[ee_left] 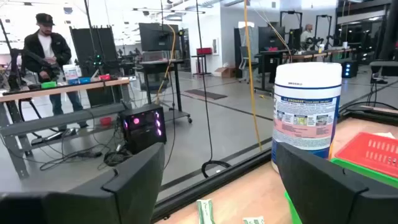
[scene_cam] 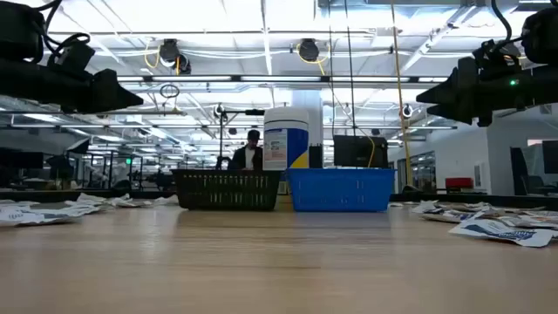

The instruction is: Pick & Place First Aid Supplies

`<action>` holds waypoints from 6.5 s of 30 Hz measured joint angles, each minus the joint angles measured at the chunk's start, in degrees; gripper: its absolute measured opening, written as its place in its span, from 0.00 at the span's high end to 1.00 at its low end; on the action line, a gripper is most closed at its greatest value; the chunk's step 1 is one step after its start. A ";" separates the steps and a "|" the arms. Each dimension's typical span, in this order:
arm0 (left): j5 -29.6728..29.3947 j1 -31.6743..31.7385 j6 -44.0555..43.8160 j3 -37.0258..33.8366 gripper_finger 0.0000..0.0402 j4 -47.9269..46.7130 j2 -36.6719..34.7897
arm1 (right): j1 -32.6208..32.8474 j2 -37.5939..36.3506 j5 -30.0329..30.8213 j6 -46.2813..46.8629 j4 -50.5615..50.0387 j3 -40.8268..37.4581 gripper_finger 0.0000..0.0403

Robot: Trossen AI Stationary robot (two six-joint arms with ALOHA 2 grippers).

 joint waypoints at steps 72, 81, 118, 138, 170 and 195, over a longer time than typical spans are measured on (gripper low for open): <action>0.00 0.02 0.01 -0.01 0.23 0.00 0.00 | 0.00 0.01 1.52 -0.45 0.57 0.01 0.23; 0.00 0.02 0.00 -0.01 0.23 0.00 -0.01 | 0.00 0.01 1.51 -0.45 0.44 -0.01 0.23; 0.00 0.00 0.00 -0.01 0.23 0.00 0.00 | 0.11 30.68 1.25 7.62 -43.47 37.72 0.23; 0.00 0.01 0.00 -0.01 0.23 0.00 0.00 | 3.97 61.46 -4.99 31.23 -86.51 71.76 0.23; 0.00 0.01 0.00 -0.01 0.23 0.00 -0.01 | -14.77 79.48 -8.74 10.92 -78.19 75.85 0.23; 0.00 0.02 0.02 -0.02 0.23 0.00 0.00 | -24.20 85.94 -5.95 16.67 -62.63 70.44 0.23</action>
